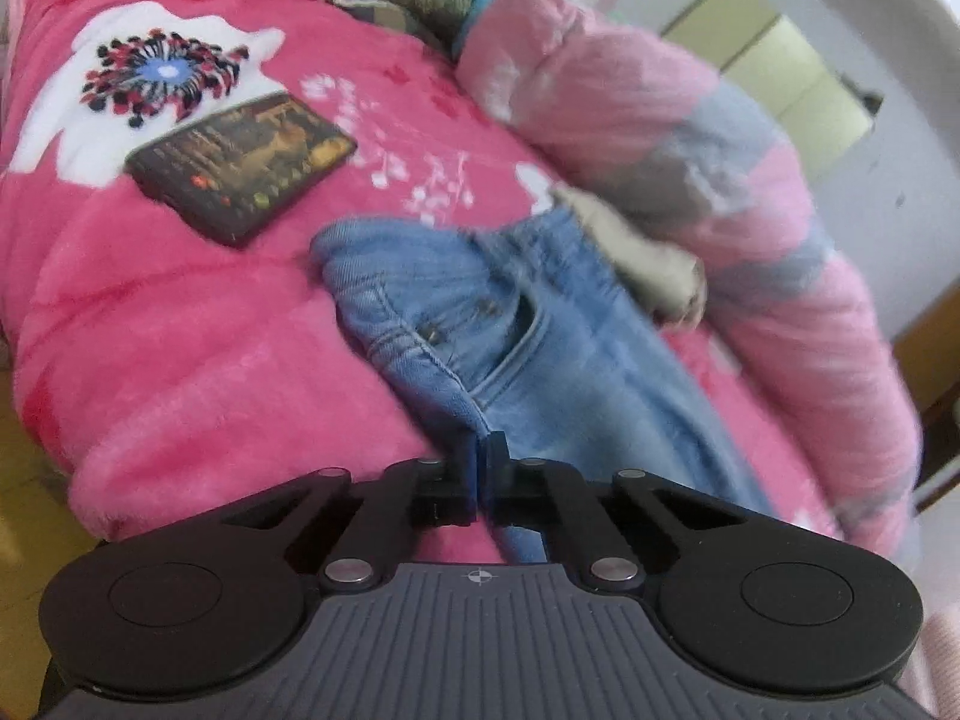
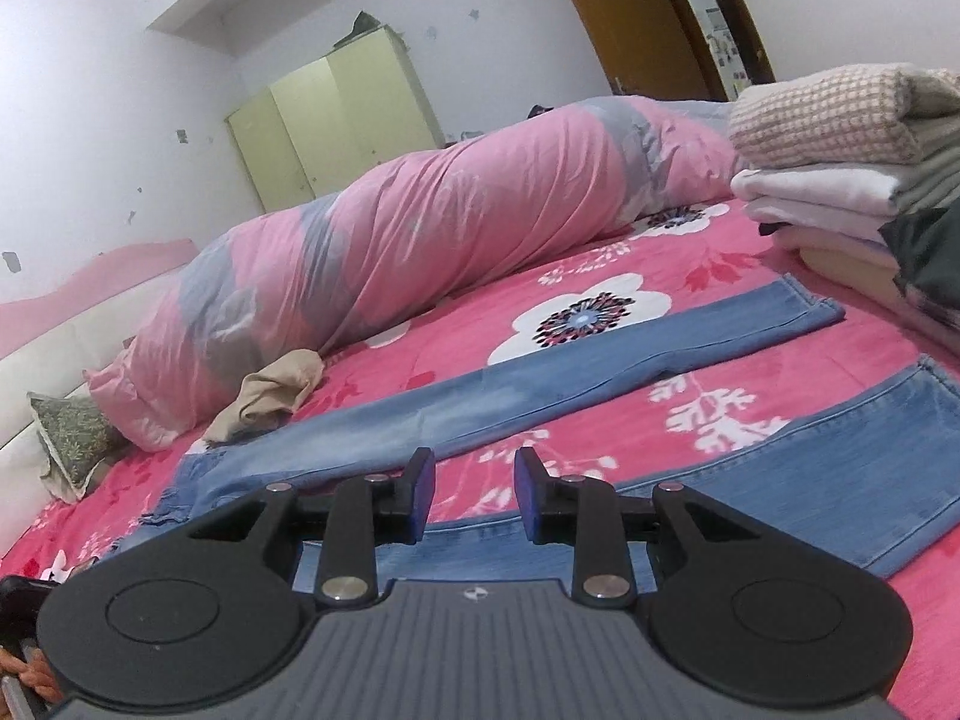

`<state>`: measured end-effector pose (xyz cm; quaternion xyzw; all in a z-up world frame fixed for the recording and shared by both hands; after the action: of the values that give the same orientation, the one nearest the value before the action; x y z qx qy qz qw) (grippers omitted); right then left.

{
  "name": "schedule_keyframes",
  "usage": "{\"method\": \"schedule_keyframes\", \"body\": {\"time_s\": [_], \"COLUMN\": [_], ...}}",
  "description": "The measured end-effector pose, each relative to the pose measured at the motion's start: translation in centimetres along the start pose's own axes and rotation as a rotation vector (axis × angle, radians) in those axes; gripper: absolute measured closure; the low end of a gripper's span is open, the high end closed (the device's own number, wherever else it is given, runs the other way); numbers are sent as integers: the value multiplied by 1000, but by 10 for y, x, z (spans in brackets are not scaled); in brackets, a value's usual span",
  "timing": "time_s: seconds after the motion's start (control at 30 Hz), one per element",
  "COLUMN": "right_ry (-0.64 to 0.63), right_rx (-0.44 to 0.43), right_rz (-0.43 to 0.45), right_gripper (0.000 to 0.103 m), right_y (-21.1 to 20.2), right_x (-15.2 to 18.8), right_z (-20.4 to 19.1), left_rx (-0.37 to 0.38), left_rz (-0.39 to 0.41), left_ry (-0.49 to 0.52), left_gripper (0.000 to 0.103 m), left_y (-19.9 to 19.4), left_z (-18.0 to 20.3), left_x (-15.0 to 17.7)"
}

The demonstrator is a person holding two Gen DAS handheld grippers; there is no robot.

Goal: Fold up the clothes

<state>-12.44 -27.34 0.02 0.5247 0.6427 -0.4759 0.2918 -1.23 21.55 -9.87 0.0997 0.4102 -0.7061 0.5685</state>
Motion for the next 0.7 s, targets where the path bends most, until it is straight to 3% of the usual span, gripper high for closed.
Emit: {"method": "schedule_keyframes", "body": {"time_s": [0.13, 0.23, 0.3, 0.4, 0.5, 0.6, 0.7], "right_ry": [-26, -37, -22, -2, -46, -167, -367], "right_rx": [3, 16, 15, -5, -101, -248, -449], "right_rz": [5, -2, -23, -57, -96, -142, -182], "right_gripper": [72, 71, 71, 71, 71, 71, 71], "right_y": [-3, -2, 2, 7, 12, 18, 28], "right_x": [1, 6, 10, 14, 20, 29, 44], "right_z": [-9, -11, -9, -9, -24, -56, -112], "left_rx": [6, -96, -140, -96, -46, -7, 11], "left_rz": [20, 40, 9, -30, -36, -56, -79], "left_ry": [7, 125, 144, 82, 102, 114, 103], "left_gripper": [103, 103, 103, 103, 99, 76, 69], "left_y": [-26, -29, -24, -27, -33, -29, -18], "left_z": [-2, -6, -19, -36, -33, -27, -21], "left_x": [-15, -14, -14, -17, -16, -15, -16]}}
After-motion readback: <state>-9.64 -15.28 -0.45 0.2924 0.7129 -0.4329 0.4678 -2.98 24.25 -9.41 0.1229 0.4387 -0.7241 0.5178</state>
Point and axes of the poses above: each gripper's, at about its wrist camera, not at the fingertips, and y roughly the way its jaws point, z to its right, x to its underside, the point moved 1 cm from there along y, roughly the way its jaws point, and after that the axes turned 4 degrees about z, right-handed, at the moved point
